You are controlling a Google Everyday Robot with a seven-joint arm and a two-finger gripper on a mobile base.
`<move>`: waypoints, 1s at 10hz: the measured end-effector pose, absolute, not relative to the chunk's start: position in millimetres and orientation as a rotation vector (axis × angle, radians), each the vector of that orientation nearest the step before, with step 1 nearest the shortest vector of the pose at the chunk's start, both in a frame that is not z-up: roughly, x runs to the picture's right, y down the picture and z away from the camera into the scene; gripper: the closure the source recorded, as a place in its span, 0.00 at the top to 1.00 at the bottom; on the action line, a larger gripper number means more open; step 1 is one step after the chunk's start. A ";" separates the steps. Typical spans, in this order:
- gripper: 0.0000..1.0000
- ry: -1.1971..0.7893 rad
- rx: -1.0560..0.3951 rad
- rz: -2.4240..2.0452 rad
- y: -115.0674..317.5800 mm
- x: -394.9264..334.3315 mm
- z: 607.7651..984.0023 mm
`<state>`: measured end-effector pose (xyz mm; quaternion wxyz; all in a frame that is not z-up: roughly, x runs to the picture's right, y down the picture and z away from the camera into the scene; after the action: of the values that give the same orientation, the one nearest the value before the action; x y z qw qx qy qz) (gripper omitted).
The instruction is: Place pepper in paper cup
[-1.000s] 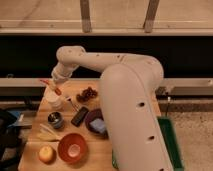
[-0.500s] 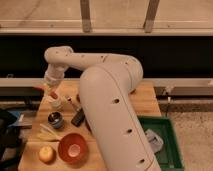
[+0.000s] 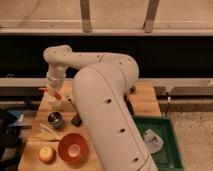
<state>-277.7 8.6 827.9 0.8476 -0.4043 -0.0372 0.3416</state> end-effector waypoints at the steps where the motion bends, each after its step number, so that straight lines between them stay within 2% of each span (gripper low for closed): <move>1: 0.49 -0.072 -0.855 0.724 8.6 -276.5 830.4; 3: 0.71 -0.055 -0.865 0.725 11.4 -276.1 835.6; 4: 0.77 -0.049 -0.869 0.722 13.3 -276.8 837.2; 5: 0.80 -0.042 -0.873 0.717 15.1 -278.5 838.7; 8: 0.80 -0.032 -0.872 0.700 17.0 -282.4 838.5; 10: 0.80 -0.049 -0.841 0.704 3.5 -281.8 831.1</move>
<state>-281.8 3.5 831.1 0.8530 -0.3999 -0.0232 0.3346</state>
